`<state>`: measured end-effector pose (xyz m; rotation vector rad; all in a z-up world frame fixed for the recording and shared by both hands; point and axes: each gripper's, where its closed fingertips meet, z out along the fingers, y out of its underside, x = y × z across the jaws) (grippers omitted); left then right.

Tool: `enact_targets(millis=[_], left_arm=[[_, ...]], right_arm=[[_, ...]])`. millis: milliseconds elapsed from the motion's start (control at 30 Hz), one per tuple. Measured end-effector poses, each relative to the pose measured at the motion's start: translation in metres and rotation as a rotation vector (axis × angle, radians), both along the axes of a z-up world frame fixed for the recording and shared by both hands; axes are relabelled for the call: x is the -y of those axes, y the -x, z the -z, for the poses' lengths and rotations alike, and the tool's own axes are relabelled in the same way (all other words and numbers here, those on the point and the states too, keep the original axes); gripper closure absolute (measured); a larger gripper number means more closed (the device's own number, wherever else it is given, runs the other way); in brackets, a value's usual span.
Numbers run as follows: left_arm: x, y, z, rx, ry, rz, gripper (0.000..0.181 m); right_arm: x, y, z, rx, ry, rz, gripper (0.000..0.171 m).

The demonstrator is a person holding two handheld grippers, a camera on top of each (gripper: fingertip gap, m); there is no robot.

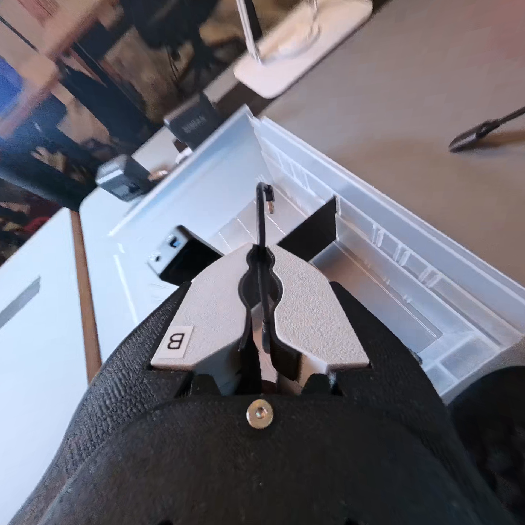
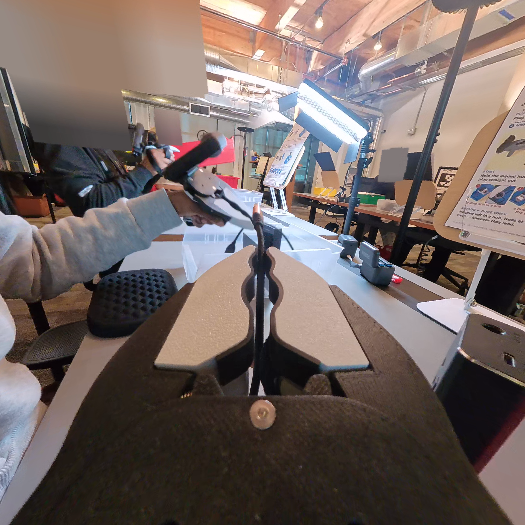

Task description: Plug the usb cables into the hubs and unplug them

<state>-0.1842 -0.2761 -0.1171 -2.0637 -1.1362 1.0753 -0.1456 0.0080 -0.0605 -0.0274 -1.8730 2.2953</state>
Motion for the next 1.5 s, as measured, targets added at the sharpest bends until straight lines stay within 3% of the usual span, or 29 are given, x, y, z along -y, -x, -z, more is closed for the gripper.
enact_targets(millis=[33,200,400,667,767,833,933,1000,1133,1267,1367,1500], left_arm=[[0.003,-0.004,-0.012,-0.045,-0.011,0.009,0.176],[-0.001,-0.038,-0.048,-0.177,0.018,0.22,0.176],[0.002,-0.062,-0.032,-0.125,0.085,0.331,0.176],[0.007,-0.067,0.025,0.107,0.131,0.288,0.174],[0.006,-0.059,0.015,0.066,0.104,0.221,0.164],[-0.002,-0.051,-0.009,-0.056,0.063,0.184,0.148],[-0.041,-0.04,-0.068,-0.37,-0.136,0.163,0.144],[-0.097,-0.045,-0.095,-0.486,-0.381,0.299,0.144],[-0.194,-0.05,-0.101,-0.472,-0.671,0.518,0.141],[-0.255,-0.036,-0.092,-0.342,-0.956,0.59,0.139],[-0.288,-0.037,-0.09,-0.242,-1.134,0.687,0.141],[-0.294,-0.042,-0.102,-0.331,-1.267,0.742,0.165]], right_arm=[[0.0,-0.001,0.0,-0.002,-0.001,-0.001,0.168],[0.001,-0.001,0.001,-0.008,-0.004,0.004,0.168],[0.001,0.001,0.001,-0.001,-0.002,0.013,0.168],[0.001,0.004,0.003,0.009,-0.008,0.016,0.168],[0.001,0.004,0.004,0.018,-0.01,0.014,0.168],[0.001,0.004,0.004,0.03,-0.006,0.008,0.168],[0.0,0.005,0.001,0.071,0.017,-0.012,0.168],[-0.002,0.006,-0.002,0.118,0.053,-0.038,0.168],[-0.01,0.008,-0.013,0.239,0.147,-0.108,0.168],[-0.019,0.01,-0.023,0.342,0.247,-0.189,0.168],[-0.022,0.008,-0.027,0.375,0.282,-0.238,0.167],[-0.015,-0.003,-0.024,0.375,0.244,-0.298,0.168]])
